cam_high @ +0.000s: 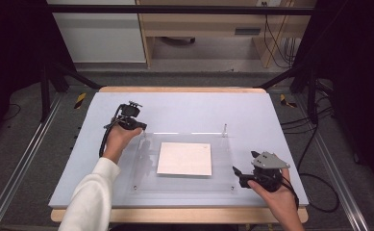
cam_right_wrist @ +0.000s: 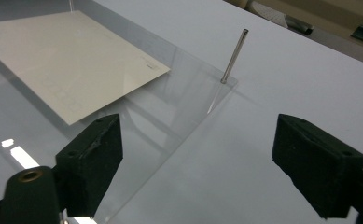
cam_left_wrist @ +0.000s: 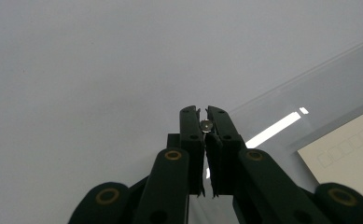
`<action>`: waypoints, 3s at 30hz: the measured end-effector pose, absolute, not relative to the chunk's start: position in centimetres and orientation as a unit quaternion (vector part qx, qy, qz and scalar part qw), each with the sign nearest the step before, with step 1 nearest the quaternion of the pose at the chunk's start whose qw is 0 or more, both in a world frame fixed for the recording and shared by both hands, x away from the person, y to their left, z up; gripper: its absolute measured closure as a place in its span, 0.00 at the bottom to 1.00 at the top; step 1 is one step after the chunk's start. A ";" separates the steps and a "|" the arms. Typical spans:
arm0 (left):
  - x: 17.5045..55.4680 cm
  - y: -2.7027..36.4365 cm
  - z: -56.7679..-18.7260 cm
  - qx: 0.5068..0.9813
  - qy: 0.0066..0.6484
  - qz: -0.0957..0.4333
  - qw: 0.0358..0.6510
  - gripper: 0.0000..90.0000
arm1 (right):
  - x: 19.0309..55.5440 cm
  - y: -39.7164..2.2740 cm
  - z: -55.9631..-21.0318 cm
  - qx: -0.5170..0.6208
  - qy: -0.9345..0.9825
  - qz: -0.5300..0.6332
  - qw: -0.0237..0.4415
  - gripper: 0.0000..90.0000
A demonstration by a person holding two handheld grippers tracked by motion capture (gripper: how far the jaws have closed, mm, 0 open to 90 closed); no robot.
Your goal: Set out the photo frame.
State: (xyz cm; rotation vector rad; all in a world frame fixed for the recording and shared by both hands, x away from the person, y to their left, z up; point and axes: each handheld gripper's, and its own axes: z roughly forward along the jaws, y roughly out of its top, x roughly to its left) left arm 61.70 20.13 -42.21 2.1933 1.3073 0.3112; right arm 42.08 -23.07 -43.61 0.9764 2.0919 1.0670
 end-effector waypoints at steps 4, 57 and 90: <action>61.8 20.2 -42.2 0.818 0.488 0.115 0.282 0.94 | 40.8 -23.8 -43.9 0.356 0.793 0.406 0.284 0.24; 62.2 20.3 -42.5 0.821 0.485 0.105 0.281 0.94 | 38.7 -19.9 -47.6 0.240 0.865 0.329 0.295 0.26; 62.0 20.4 -42.7 0.819 0.480 0.111 0.294 0.94 | 38.4 -19.5 -46.8 0.227 0.862 0.333 0.307 0.42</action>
